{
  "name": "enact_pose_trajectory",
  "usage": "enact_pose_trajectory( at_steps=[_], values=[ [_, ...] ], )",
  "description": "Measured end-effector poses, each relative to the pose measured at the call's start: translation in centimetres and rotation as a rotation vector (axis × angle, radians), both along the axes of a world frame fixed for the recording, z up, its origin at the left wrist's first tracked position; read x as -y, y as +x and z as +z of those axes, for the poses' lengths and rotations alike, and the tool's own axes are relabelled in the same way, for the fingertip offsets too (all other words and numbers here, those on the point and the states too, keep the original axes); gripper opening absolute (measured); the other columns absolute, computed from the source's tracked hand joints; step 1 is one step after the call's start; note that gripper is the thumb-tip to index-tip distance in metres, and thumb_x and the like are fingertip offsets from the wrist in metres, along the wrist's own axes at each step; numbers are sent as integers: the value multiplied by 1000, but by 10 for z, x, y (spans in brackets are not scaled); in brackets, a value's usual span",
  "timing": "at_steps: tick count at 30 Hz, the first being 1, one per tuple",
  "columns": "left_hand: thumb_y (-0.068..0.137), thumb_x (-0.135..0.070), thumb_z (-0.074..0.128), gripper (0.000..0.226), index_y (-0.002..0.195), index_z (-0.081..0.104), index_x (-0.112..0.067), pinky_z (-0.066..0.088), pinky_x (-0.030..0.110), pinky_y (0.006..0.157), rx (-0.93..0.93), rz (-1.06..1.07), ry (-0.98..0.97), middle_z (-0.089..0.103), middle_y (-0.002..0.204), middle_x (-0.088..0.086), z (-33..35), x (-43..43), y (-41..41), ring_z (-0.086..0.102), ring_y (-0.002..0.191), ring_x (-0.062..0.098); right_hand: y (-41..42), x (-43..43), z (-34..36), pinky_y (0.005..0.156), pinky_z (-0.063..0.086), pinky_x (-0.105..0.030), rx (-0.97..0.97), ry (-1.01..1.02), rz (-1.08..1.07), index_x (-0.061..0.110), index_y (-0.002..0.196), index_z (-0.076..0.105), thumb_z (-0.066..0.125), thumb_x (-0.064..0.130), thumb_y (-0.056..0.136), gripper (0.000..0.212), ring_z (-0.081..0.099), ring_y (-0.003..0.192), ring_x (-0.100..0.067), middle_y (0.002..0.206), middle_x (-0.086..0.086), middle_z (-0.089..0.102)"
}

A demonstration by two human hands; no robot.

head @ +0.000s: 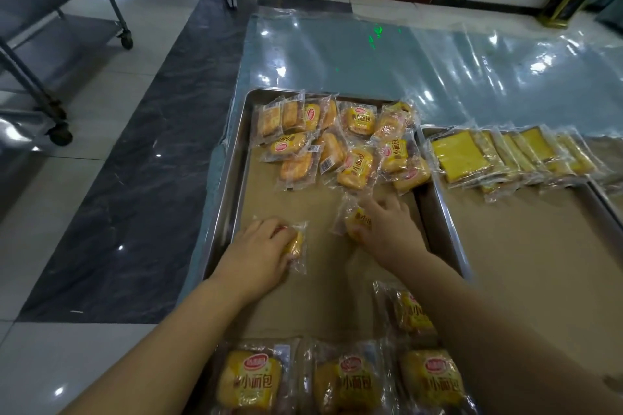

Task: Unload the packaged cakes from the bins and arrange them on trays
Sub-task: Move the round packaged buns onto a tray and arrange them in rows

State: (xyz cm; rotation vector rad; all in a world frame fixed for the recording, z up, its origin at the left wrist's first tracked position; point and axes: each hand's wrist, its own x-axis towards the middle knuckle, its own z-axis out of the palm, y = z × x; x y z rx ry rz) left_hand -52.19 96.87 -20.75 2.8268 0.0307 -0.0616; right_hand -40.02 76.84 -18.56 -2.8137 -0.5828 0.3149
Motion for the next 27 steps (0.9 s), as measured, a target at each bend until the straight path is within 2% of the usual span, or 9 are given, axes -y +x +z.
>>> enact_pose_trajectory(
  at_steps=[2,5,11,17,27],
  values=[
    [91,-37,48,48,137,41,-25,34,36,106,7,22,-7,40,138,-3,0,-1,-6,35,125,16,-10,1,-9,96,40,-43,-40,-44,61,31,135,42,53,35,92,45,32,126,-28,136,-6,38],
    [91,-39,48,49,138,39,-25,33,35,105,7,43,-14,40,138,-2,-1,1,-16,34,126,17,-19,-1,-13,98,40,-40,-47,29,161,28,130,49,55,30,91,39,31,126,-25,137,-1,38],
    [88,-45,52,53,137,39,-28,33,35,103,9,102,-17,41,136,-5,-2,3,-39,34,125,16,-47,-9,-10,99,36,-35,-109,57,331,30,132,49,60,33,88,46,35,124,-19,136,5,38],
    [83,-52,57,60,137,36,-35,29,36,104,-29,104,-50,38,132,-10,-4,5,-59,32,121,13,-79,4,-7,103,36,-38,-79,-17,356,30,137,39,63,41,83,60,33,123,-18,133,4,36],
    [79,-56,58,61,135,36,-44,28,31,100,-118,33,-83,35,130,-14,1,11,-78,26,118,10,-102,23,-3,102,36,-42,-132,-71,373,33,135,40,61,50,82,60,32,122,-18,131,4,36]
  ],
)
